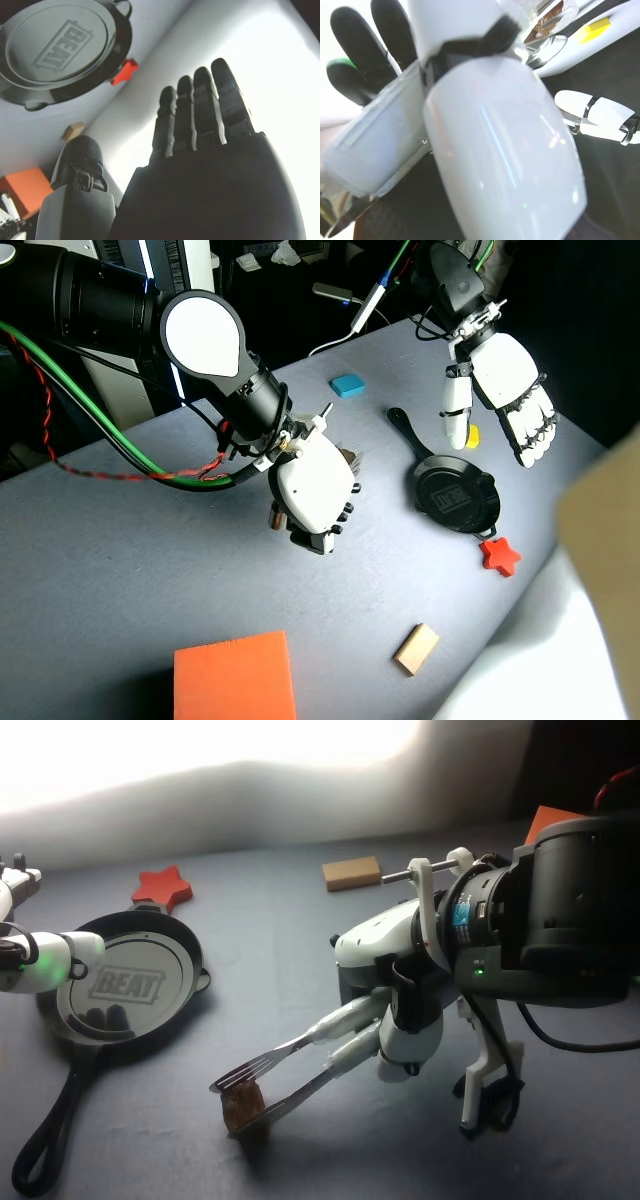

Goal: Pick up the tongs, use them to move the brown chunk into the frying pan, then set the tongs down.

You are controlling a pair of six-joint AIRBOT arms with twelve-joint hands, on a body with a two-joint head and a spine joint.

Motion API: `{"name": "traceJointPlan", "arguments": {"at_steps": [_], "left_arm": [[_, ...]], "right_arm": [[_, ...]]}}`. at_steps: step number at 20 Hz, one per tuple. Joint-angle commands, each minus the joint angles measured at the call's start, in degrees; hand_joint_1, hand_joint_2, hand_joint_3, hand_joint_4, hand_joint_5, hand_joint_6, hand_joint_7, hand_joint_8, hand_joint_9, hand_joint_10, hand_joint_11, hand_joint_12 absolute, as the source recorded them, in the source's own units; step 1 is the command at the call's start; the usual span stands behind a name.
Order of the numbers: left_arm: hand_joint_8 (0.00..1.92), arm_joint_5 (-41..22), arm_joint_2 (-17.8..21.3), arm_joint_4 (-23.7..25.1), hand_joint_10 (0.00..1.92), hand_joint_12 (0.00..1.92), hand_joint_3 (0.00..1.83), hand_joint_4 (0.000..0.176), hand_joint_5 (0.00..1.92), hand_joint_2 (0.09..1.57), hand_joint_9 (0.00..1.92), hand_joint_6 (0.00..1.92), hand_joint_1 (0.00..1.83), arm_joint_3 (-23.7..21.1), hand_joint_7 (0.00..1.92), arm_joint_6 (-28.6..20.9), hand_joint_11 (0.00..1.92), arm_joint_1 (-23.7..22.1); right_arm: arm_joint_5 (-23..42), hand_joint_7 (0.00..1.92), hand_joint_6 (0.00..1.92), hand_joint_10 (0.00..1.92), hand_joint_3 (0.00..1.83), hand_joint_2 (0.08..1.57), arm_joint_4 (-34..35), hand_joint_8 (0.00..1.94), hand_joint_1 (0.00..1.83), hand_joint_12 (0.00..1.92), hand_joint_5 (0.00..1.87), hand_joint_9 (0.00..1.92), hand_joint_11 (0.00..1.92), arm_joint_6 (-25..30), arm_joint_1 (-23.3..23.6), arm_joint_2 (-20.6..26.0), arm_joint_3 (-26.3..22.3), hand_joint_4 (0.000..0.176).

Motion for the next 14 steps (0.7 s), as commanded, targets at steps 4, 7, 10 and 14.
{"name": "traceJointPlan", "arguments": {"at_steps": [4, 7, 10, 14], "left_arm": [[0.00, -4.4, 0.4, 3.1, 0.01, 0.42, 0.00, 0.000, 0.14, 1.24, 0.12, 0.01, 0.00, 0.1, 0.14, 0.1, 0.00, -0.3], [0.00, -4.4, 0.4, 3.1, 0.01, 0.44, 0.00, 0.000, 0.14, 1.24, 0.13, 0.01, 0.00, 0.1, 0.15, 0.1, 0.00, -0.3], [0.00, -4.4, 0.4, 3.1, 0.00, 0.43, 0.00, 0.000, 0.13, 1.24, 0.12, 0.01, 0.00, 0.1, 0.14, 0.1, 0.00, -0.2], [0.00, -4.4, 0.4, 3.1, 0.00, 0.40, 0.00, 0.000, 0.14, 1.24, 0.13, 0.00, 0.00, 0.1, 0.14, 0.1, 0.00, -0.3]], "right_arm": [[2.4, 1.18, 1.06, 0.79, 0.00, 1.08, -1.7, 0.66, 1.24, 1.69, 0.97, 1.11, 0.65, 0.3, 0.9, 0.3, 0.0, 0.000], [2.3, 1.12, 1.07, 1.19, 0.00, 1.10, -1.7, 0.67, 1.35, 1.74, 0.91, 0.97, 0.62, 0.6, 1.5, 0.4, 0.0, 0.000], [2.3, 1.15, 1.10, 0.84, 0.00, 1.09, -1.7, 0.70, 1.24, 1.68, 0.95, 1.08, 0.64, 0.9, 2.5, 0.5, 0.0, 0.000], [2.4, 1.15, 1.10, 0.83, 0.00, 1.09, -1.1, 0.70, 1.24, 1.70, 0.95, 1.08, 0.62, 0.9, 3.6, 0.6, 0.0, 0.000]]}}
